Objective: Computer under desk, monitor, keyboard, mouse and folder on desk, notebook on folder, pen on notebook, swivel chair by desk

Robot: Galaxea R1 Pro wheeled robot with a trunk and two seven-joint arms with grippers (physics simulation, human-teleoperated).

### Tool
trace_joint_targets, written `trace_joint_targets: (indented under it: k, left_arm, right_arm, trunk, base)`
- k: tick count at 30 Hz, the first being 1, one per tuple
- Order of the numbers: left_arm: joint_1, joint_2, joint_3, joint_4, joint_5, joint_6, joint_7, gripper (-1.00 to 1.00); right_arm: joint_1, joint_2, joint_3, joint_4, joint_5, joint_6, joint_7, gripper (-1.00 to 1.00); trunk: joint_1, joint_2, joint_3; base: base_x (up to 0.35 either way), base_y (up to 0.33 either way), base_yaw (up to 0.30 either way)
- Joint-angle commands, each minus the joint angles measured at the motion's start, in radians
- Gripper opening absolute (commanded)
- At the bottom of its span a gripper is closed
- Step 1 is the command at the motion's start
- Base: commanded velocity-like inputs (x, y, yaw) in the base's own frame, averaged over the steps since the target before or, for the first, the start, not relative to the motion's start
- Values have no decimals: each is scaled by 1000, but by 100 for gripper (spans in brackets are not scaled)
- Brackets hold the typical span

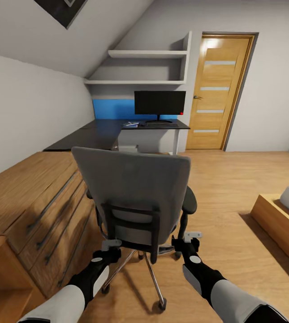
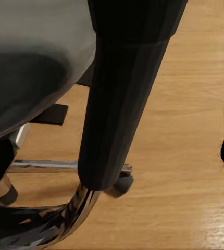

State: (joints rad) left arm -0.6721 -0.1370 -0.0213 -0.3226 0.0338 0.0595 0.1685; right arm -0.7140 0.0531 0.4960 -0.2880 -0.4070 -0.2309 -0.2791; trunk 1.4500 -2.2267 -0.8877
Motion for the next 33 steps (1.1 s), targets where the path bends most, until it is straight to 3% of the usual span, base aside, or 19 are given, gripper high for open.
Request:
trace_joint_targets:
  k: [1,10,20,33]
  left_arm:
    - [0,0,0,-3,3,6,5,100]
    - [0,0,0,-3,3,5,5,100]
    - [0,3,0,-3,3,5,5,100]
    - [0,5,0,-2,3,5,5,100]
  right_arm:
    - [-1,-1,-1,3,-18,-7,-9,100]
    - [-1,-1,-2,3,-18,-7,-9,100]
    - [-1,0,-1,4,-18,-7,-9,100]
    - [-1,6,0,4,-18,-7,-9,100]
  trunk:
    - [0,0,0]
    - [0,0,7]
    - [0,0,8]
    - [0,0,8]
  base:
    - [300,-189,-206]
    - [299,-190,-204]
    - [287,-144,-26]
    - [32,-17,70]
